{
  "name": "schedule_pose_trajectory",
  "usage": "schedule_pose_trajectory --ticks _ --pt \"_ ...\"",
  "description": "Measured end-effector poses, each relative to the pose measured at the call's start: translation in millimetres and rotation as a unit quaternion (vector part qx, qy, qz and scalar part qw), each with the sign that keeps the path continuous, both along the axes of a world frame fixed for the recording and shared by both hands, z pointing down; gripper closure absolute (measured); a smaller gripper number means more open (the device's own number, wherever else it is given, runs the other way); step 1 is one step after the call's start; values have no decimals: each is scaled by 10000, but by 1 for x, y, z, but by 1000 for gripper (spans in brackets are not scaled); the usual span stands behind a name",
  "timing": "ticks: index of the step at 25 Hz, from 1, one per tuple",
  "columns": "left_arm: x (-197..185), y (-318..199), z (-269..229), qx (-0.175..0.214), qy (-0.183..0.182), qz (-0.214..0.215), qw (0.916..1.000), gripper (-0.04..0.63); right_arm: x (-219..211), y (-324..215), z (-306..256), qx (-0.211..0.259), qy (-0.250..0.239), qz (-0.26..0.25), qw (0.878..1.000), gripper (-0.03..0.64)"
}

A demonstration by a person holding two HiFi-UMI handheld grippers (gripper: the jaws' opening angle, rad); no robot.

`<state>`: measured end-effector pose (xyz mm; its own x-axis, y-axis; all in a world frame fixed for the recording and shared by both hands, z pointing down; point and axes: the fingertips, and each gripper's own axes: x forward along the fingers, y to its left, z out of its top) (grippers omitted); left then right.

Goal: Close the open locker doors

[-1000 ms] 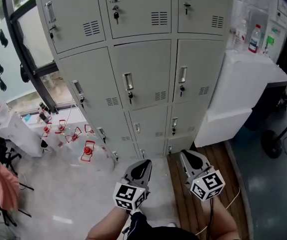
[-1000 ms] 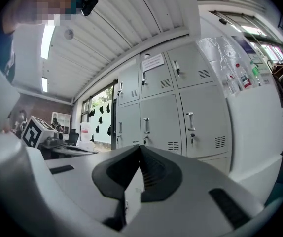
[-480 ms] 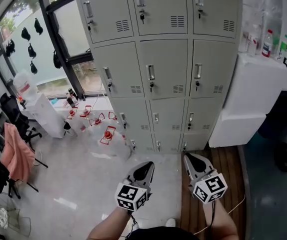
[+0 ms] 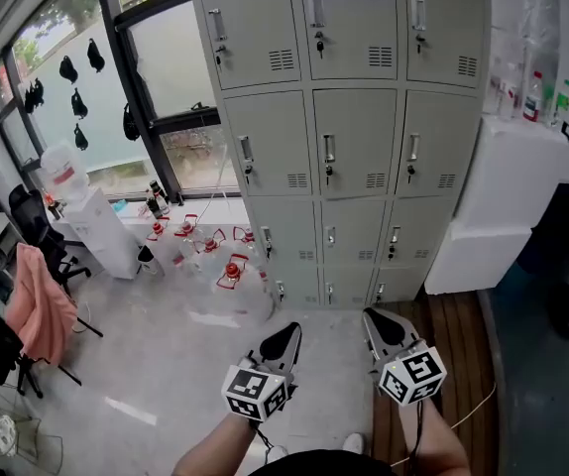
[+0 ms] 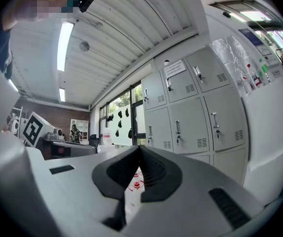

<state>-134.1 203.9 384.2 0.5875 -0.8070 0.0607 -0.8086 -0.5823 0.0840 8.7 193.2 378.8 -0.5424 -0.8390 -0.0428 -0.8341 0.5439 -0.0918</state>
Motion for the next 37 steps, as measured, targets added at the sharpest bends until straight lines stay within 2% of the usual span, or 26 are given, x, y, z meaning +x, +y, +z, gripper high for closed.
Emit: schedule_pose_trajectory --ticks 5,11,17,23,37 --pt "-19 10 -7 42 176 302 9994 581 -15 22 -8 12 93 378 9992 612" --pt "-9 14 -6 1 403 754 9963 581 2 46 -10 -47 166 966 9952 612" --pt "-7 17 -9 -74 427 1008 9940 581 4 58 -16 -115 175 1243 9920 612" --pt "-11 15 -5 -112 407 1070 9934 581 1 60 -11 -169 152 1334 9908 612" --pt "-27 21 -2 -122 386 853 9955 581 -16 56 -7 -170 163 1104 9936 612"
